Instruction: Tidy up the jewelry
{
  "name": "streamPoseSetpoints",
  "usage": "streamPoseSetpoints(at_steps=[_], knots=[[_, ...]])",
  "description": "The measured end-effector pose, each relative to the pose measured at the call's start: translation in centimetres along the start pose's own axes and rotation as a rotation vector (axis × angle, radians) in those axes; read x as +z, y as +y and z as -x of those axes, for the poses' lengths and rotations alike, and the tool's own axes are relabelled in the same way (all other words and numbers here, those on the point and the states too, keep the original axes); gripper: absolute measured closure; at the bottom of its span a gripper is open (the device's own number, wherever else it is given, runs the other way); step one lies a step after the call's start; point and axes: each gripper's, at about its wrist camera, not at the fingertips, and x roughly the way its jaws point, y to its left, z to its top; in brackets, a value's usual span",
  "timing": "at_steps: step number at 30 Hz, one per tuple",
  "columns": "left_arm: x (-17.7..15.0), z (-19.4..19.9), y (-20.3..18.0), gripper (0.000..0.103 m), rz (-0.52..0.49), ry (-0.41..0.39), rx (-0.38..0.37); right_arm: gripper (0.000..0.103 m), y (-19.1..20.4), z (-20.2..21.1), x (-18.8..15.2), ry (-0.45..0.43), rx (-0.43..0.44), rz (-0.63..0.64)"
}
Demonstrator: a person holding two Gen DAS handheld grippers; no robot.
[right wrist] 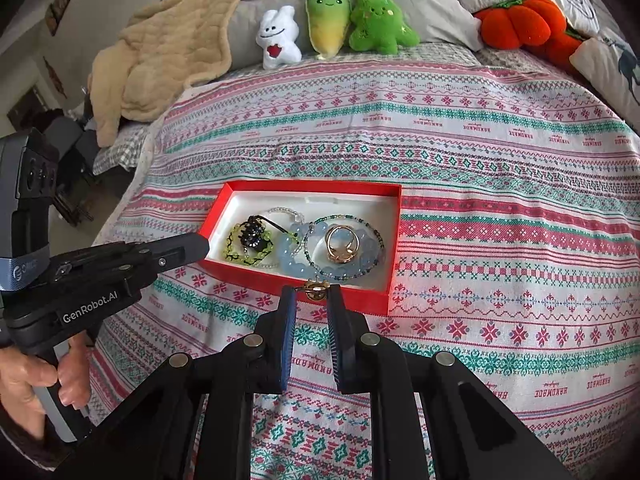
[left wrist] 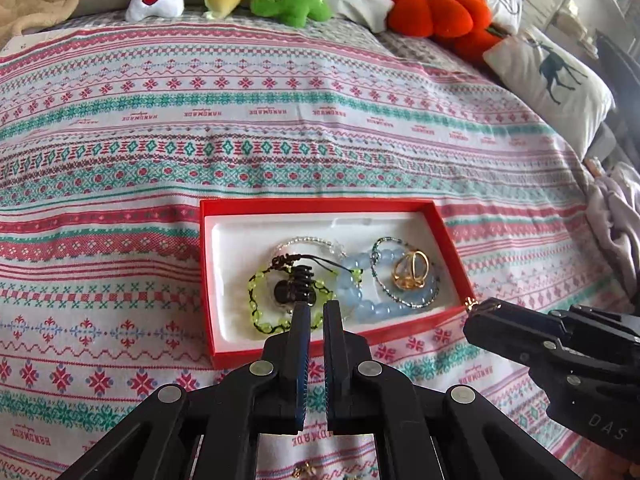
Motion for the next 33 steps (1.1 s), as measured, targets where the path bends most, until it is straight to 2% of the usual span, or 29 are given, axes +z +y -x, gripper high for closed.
streamPoseSetpoints(at_steps=[10, 13, 15, 17, 23, 26, 33], knots=[[0.8, -2.4, 0.7, 0.101, 0.065, 0.044, -0.014, 0.087, -2.7, -2.0, 1.4, 0.000, 0.011, -0.069], [0.9, -2.7, 0.8, 0.092, 0.068, 0.048, 0.001, 0.087, -2.8, -2.2, 1.6, 0.001, 0.018, -0.066], [0.9, -2.7, 0.9, 0.078, 0.070, 0.049, 0.010, 0.087, -2.7, -2.4, 1.7, 0.004, 0.021, -0.062], [0.9, -2.6, 0.9, 0.073, 0.073, 0.047, 0.010, 0.087, -2.6, -2.7, 1.8, 0.008, 0.024, -0.060], [0.7, -1.3, 1.2, 0.069, 0.075, 0.052, 0.029, 0.087, -2.7, -3.2, 1.9, 0.016, 0.025, -0.081], [-0.6, -0.4, 1.1, 0.068, 0.044, 0.086, 0.044, 0.087, -2.6, -3.0, 1.7, 0.022, 0.033, -0.090], [-5.8, -0.1, 0.6, 0.068, -0.021, 0.240, 0.052, 0.086, -1.6, -1.6, 0.2, 0.061, 0.008, -0.058]])
